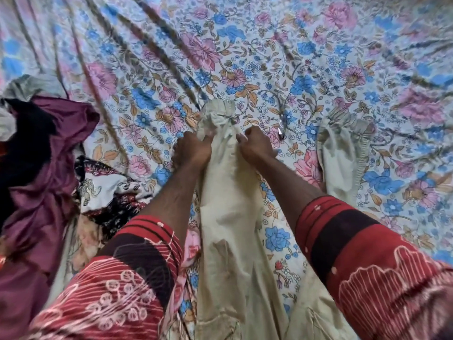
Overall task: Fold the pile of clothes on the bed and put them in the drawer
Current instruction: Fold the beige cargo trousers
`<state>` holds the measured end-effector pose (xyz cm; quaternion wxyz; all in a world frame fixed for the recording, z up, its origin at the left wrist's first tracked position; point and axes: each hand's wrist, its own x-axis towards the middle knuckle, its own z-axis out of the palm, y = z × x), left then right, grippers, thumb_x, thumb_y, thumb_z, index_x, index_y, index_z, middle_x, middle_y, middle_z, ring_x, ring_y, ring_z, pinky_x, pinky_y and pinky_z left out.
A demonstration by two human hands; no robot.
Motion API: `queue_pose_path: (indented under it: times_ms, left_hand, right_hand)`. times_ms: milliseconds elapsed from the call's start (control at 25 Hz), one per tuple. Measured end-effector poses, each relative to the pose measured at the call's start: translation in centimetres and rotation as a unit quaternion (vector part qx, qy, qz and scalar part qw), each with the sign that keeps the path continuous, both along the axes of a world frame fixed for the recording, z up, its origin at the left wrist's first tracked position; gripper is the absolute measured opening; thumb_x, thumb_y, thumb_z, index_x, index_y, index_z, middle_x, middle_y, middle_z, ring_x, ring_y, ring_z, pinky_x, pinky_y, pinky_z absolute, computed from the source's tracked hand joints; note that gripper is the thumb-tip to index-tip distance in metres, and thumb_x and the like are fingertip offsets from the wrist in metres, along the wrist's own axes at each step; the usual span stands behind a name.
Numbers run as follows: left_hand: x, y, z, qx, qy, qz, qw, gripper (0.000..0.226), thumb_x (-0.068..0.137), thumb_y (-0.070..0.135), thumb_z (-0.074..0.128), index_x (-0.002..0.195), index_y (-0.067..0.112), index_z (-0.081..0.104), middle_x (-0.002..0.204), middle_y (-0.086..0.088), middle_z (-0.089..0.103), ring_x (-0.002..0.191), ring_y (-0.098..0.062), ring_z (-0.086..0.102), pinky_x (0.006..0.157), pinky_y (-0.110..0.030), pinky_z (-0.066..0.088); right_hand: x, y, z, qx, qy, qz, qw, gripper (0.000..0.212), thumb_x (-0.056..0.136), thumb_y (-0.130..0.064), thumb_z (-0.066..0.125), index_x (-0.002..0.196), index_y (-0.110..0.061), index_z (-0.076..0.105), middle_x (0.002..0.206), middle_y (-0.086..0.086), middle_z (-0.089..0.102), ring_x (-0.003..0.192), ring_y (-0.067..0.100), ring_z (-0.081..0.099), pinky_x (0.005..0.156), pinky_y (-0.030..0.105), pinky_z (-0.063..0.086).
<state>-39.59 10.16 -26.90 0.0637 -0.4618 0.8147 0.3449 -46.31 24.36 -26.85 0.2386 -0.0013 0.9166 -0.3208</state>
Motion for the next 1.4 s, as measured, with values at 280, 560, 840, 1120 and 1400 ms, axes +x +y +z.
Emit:
queue_pose_path:
  times_ms: [280,560,840,1120,1400]
  left_hand:
    - [-2.1,-1.6,-0.7,-0.074,0.034,-0.010,0.997,0.038,0.101,0.026,0.060,0.136,0.015,0.047,0.127,-0.010,0.061,0.116,-0.031,0.058,0.091,-0.040,0.037]
    - [-0.5,-1.2,-2.8,-0.257,-0.014,-0.323,0.911,0.065,0.102,0.061,0.031,0.160,0.035,0.016,0.164,-0.004,0.018,0.148,-0.029,0.024,0.112,-0.073,0.017]
    - [0.2,10.4,1.3,-0.183,0.121,-0.346,0.912,0.046,0.099,0.035,0.055,0.138,0.012,0.050,0.136,-0.017,0.052,0.124,-0.030,0.048,0.102,-0.049,0.041]
    - [-0.7,21.6,1.2,0.358,0.085,-0.221,0.903,0.027,0.107,0.026,0.046,0.110,0.005,0.064,0.087,-0.014,0.067,0.073,-0.025,0.063,0.063,-0.040,0.054]
    - [0.6,24.5,3.8,0.499,0.081,-0.097,0.857,0.047,0.105,-0.001,0.039,0.135,0.029,0.061,0.104,-0.010,0.068,0.071,-0.019,0.055,0.053,-0.028,0.043]
  right_hand:
    - [-3.8,-1.3,-0.5,0.031,0.097,0.058,0.993,0.025,0.106,-0.038,0.048,0.107,-0.019,0.065,0.099,0.005,0.068,0.087,0.025,0.064,0.076,0.036,0.053]
    - [-2.4,-0.1,-1.5,0.054,0.120,0.218,0.967,0.049,0.105,-0.045,0.047,0.151,-0.032,0.035,0.137,0.013,0.048,0.120,0.033,0.055,0.103,0.053,0.046]
    - [-1.0,14.9,1.7,0.039,0.345,-0.217,0.912,0.027,0.096,-0.010,0.048,0.121,-0.014,0.057,0.118,0.010,0.059,0.109,0.023,0.054,0.087,0.033,0.045]
    - [-4.5,23.4,1.5,0.015,-0.032,-0.281,0.959,0.077,0.080,-0.027,0.085,0.142,-0.003,0.046,0.136,0.018,0.058,0.120,0.035,0.060,0.081,0.035,0.052]
    - [-5.5,25.1,3.8,-0.299,-0.155,-0.256,0.906,0.030,0.094,-0.016,0.072,0.121,-0.003,0.066,0.108,0.015,0.072,0.090,0.027,0.068,0.080,0.040,0.054]
